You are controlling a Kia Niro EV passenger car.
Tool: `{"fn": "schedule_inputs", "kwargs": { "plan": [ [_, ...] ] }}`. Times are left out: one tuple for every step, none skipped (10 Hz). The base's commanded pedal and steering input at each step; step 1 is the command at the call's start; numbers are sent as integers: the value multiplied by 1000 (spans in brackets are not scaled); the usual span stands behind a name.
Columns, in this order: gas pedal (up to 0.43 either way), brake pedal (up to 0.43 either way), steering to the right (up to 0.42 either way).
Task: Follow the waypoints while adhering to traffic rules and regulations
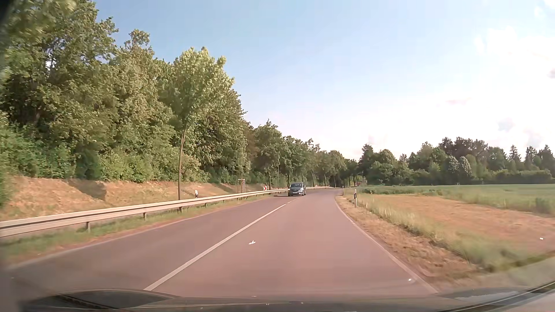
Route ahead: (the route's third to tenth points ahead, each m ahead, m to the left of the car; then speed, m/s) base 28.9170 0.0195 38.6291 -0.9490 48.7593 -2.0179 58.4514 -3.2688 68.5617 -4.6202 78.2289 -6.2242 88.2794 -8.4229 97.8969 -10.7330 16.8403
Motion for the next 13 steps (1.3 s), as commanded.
{"fn": "schedule_inputs", "kwargs": {
  "plan": [
    [299, 12, 17],
    [299, 12, 19],
    [299, 18, 23],
    [299, 12, 26],
    [299, 12, 27],
    [299, 12, 27],
    [299, 12, 27],
    [299, 12, 27],
    [299, 18, 27],
    [299, 12, 25],
    [299, 18, 17],
    [299, 12, 10],
    [299, 12, 9]
  ]
}}
